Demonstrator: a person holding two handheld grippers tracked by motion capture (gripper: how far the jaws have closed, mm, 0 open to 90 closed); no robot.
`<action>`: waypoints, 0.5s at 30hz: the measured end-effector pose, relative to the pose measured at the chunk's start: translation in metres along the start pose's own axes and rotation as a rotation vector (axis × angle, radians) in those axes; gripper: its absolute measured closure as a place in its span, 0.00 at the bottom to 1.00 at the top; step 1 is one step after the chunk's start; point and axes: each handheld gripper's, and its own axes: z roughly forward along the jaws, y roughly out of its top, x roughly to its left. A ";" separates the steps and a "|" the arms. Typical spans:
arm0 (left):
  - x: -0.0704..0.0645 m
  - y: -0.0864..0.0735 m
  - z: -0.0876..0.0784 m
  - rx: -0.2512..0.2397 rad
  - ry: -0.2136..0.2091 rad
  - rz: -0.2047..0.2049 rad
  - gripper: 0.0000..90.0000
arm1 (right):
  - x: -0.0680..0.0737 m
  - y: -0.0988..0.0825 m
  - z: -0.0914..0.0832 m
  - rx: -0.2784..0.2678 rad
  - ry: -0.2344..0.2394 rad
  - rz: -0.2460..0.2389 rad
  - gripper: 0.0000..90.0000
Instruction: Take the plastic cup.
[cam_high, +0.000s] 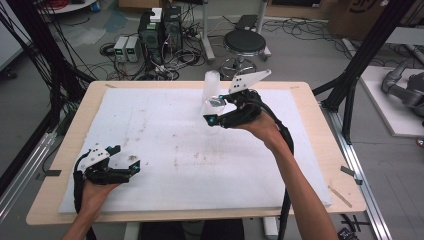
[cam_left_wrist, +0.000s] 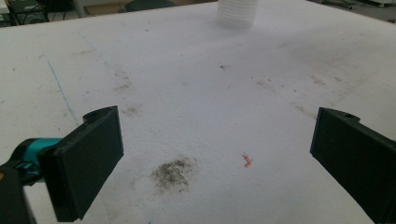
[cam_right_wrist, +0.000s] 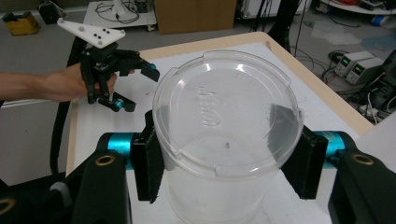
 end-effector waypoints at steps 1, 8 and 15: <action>0.000 0.000 0.000 0.000 0.001 0.000 0.03 | 0.002 -0.003 0.000 -0.004 0.003 0.005 0.44; 0.000 0.000 0.000 -0.002 0.001 0.001 0.03 | 0.010 -0.017 -0.002 -0.033 0.007 0.006 0.44; 0.000 0.000 -0.001 -0.003 0.001 0.004 0.03 | 0.019 -0.029 0.002 -0.046 0.012 0.001 0.44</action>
